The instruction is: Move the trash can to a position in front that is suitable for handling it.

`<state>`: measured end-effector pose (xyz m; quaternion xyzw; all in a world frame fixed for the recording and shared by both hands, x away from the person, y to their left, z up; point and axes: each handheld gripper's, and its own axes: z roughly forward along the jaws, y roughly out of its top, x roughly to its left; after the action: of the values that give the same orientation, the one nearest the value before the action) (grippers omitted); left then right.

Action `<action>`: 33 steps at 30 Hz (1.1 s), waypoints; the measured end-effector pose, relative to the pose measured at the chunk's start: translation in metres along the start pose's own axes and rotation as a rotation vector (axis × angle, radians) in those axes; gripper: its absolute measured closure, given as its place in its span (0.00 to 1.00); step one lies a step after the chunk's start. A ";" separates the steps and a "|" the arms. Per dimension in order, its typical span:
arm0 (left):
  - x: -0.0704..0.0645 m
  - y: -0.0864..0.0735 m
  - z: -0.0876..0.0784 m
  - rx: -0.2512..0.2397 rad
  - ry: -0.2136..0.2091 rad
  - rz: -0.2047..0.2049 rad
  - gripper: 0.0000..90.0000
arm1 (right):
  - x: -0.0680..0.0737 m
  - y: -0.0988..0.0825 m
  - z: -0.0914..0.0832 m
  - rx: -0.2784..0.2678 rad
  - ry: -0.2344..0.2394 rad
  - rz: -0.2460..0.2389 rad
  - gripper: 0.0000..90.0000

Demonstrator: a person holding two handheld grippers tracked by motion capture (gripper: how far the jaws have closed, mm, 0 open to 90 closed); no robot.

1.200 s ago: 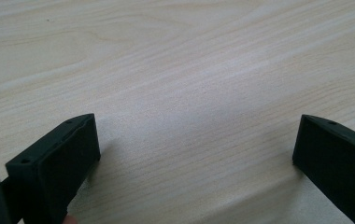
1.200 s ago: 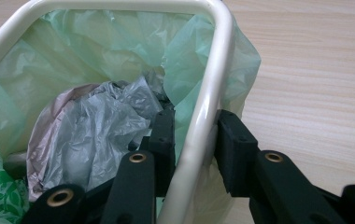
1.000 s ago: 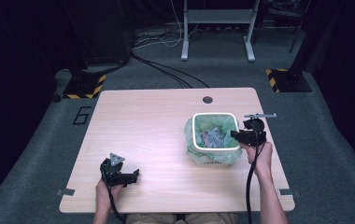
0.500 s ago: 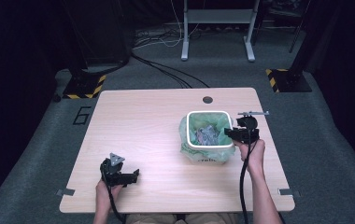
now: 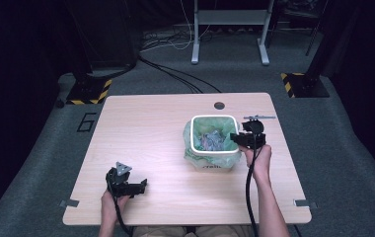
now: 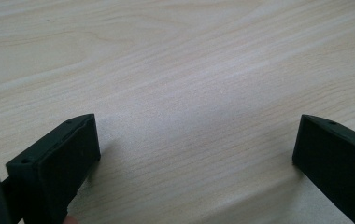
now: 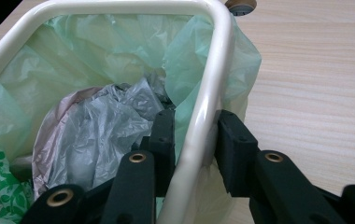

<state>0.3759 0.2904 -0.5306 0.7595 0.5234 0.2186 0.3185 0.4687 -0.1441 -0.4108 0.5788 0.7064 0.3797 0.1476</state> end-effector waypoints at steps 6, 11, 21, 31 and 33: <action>0.000 0.000 0.000 0.000 0.000 -0.001 0.00 | 0.004 0.002 0.004 -0.004 0.001 0.002 0.77; 0.000 0.000 0.000 0.000 0.000 -0.001 0.00 | 0.008 0.004 0.008 -0.005 0.006 0.006 0.77; 0.000 0.000 0.000 0.000 0.000 -0.001 0.00 | 0.016 0.008 0.015 -0.004 0.011 0.008 0.77; 0.000 0.000 0.000 0.000 0.001 -0.001 0.00 | 0.025 0.012 0.023 -0.004 0.018 0.008 0.77; 0.000 0.000 0.000 0.000 0.000 -0.001 0.00 | 0.026 0.013 0.024 -0.003 0.019 0.004 0.77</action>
<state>0.3759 0.2903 -0.5306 0.7592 0.5237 0.2186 0.3187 0.4864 -0.1102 -0.4117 0.5763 0.7061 0.3866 0.1411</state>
